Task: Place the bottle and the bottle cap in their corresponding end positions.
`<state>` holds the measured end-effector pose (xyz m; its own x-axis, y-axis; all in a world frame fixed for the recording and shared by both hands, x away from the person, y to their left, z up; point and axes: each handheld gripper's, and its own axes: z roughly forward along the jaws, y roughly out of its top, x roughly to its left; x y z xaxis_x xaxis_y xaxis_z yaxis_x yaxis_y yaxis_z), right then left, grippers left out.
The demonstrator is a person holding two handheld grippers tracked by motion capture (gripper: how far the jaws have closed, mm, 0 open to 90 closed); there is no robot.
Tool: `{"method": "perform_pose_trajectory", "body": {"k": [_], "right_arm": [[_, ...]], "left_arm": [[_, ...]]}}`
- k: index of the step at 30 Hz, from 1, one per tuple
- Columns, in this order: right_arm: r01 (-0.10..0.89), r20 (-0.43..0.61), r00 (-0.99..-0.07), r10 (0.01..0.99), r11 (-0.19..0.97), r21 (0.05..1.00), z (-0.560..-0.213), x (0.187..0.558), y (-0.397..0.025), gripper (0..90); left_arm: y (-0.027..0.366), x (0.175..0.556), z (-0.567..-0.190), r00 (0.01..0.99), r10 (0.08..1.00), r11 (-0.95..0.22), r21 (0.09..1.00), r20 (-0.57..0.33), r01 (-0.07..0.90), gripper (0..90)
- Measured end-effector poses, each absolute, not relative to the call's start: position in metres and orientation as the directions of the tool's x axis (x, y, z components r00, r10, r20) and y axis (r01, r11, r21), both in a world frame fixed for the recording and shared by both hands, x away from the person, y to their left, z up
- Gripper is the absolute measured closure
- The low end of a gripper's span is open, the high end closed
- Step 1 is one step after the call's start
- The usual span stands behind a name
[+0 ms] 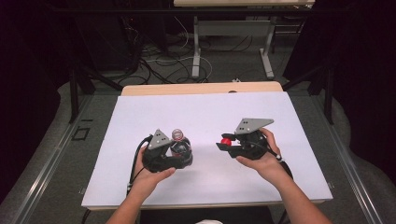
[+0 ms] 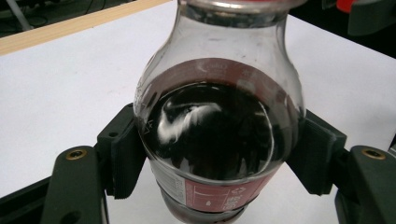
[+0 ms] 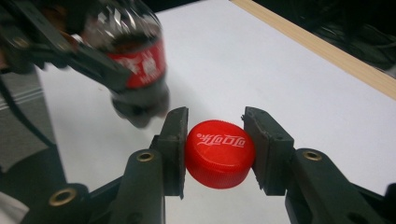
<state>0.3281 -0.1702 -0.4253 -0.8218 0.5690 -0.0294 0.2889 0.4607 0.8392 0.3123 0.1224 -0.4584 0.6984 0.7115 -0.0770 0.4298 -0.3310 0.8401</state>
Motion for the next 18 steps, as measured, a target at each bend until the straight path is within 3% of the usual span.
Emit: {"method": "perform_pose_trajectory", "body": {"k": [18], "right_arm": [[0.404,0.03,-0.724,0.689,0.388,0.828,-0.478,0.33,-0.206,60.8]], "left_arm": [[0.114,0.339,-0.448,0.682,0.726,-0.311,0.846,-0.084,0.434,30.0]]}}
